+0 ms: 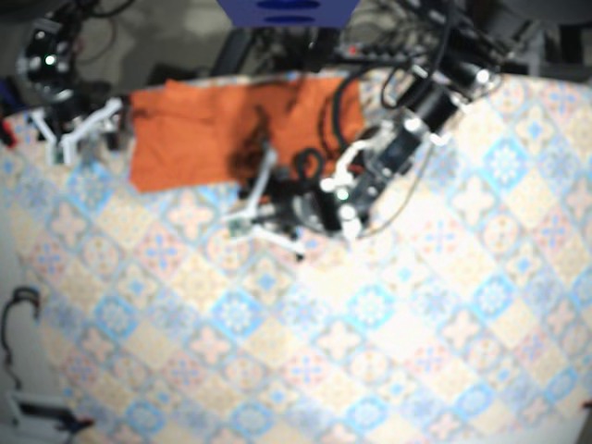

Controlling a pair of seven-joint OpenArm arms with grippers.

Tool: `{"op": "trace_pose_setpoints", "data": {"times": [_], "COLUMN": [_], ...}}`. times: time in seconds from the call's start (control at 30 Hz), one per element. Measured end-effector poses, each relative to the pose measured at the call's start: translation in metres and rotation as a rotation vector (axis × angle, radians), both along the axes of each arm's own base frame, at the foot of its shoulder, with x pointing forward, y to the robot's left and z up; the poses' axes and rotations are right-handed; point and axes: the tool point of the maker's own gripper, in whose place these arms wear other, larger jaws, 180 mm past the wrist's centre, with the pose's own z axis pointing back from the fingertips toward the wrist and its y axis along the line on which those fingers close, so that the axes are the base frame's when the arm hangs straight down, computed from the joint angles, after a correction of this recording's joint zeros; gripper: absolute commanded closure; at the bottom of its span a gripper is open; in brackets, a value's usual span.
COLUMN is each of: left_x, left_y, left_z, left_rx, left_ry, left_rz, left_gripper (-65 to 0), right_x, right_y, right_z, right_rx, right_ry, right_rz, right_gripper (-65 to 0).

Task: Fold the T-shirt properly
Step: 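Move the left gripper back to the folded end of the strip, then grasp the opposite end of the orange strip with the right gripper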

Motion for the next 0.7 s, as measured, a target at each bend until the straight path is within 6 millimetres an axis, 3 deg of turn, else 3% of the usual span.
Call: {"op": "trace_pose_setpoints", "data": {"times": [0.13,0.27,0.5,0.63,0.7], "left_x": [0.006,0.003,-0.012,-0.020,-0.022], "left_y": [0.037,0.065,0.101,0.113,0.120], "left_z": [-0.004,-0.004,-0.012,-0.020,-0.022], "left_rx": [-0.007,-0.013,0.006,0.016,0.022], "left_ry": [0.028,0.049,0.074,0.100,0.105], "left_rz": [0.093,0.146,0.205,0.233,0.252], "left_gripper": [-21.5,-28.7,-42.3,-44.1,-44.3], "right_x": [0.000,0.011,0.019,0.027,0.019], "right_y": [0.001,0.017,0.019,0.026,0.021], "right_z": [-0.009,-0.012,-0.018,-0.017,-0.028], "right_rx": [0.021,0.197,0.484,0.648,0.702], "right_ry": [0.045,0.031,0.047,0.014,0.059], "right_rz": [-0.006,-0.032,-0.071,-0.010,-0.019], "right_gripper": [-42.3,-43.7,-55.5,-58.2,-58.6]}}
